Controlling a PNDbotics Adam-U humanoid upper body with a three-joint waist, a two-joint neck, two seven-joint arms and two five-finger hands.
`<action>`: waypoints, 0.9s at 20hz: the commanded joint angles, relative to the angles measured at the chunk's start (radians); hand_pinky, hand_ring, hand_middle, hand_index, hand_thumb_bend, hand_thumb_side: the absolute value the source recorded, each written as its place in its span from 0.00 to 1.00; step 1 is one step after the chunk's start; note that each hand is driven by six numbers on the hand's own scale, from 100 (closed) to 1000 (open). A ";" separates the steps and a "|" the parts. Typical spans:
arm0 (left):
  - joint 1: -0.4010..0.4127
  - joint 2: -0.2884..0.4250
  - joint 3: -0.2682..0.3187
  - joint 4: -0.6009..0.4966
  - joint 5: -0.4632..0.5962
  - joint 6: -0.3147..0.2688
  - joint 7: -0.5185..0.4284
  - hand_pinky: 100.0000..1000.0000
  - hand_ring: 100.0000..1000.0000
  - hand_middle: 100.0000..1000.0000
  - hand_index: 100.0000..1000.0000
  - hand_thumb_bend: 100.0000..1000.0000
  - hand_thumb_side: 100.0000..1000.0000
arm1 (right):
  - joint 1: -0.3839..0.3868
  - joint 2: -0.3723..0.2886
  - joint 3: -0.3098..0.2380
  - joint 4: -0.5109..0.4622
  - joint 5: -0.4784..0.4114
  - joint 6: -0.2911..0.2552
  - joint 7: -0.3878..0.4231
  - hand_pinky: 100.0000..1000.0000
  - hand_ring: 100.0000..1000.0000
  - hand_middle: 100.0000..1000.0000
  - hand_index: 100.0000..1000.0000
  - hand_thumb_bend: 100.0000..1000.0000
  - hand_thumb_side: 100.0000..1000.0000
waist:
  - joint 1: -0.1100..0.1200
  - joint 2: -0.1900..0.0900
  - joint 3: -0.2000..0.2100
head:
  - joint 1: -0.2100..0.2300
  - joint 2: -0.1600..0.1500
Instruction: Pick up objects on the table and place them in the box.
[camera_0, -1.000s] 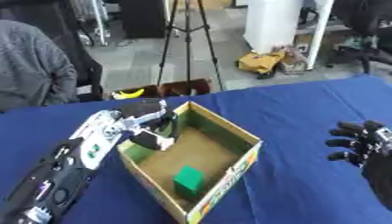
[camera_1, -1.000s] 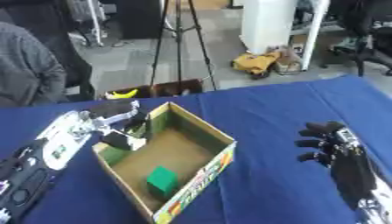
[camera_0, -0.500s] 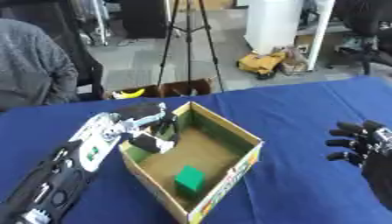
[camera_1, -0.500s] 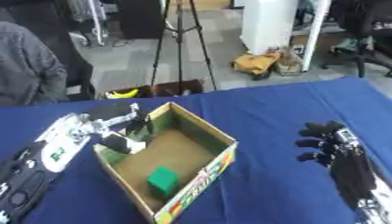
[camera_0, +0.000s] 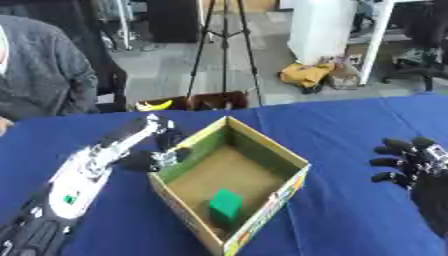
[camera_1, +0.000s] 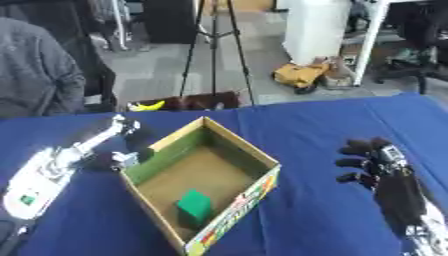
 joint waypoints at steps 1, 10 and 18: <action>0.063 -0.001 0.086 -0.100 0.130 0.076 0.088 0.43 0.42 0.47 0.73 0.53 0.91 | -0.007 -0.010 -0.013 -0.015 -0.004 -0.001 -0.007 0.53 0.69 0.69 0.81 0.00 1.00 | -0.006 -0.019 0.009 | -0.011 0.001; 0.203 -0.108 0.178 -0.180 0.303 0.162 0.226 0.46 0.49 0.54 0.76 0.55 0.95 | -0.003 -0.010 -0.019 -0.016 -0.007 -0.003 -0.013 0.53 0.69 0.69 0.81 0.00 1.00 | -0.018 -0.019 0.033 | -0.013 0.014; 0.228 -0.137 0.190 -0.212 0.309 0.169 0.223 0.47 0.49 0.54 0.76 0.54 0.95 | -0.003 -0.009 -0.025 -0.018 -0.009 -0.005 -0.019 0.53 0.69 0.69 0.81 0.00 1.00 | -0.032 -0.016 0.044 | -0.009 0.020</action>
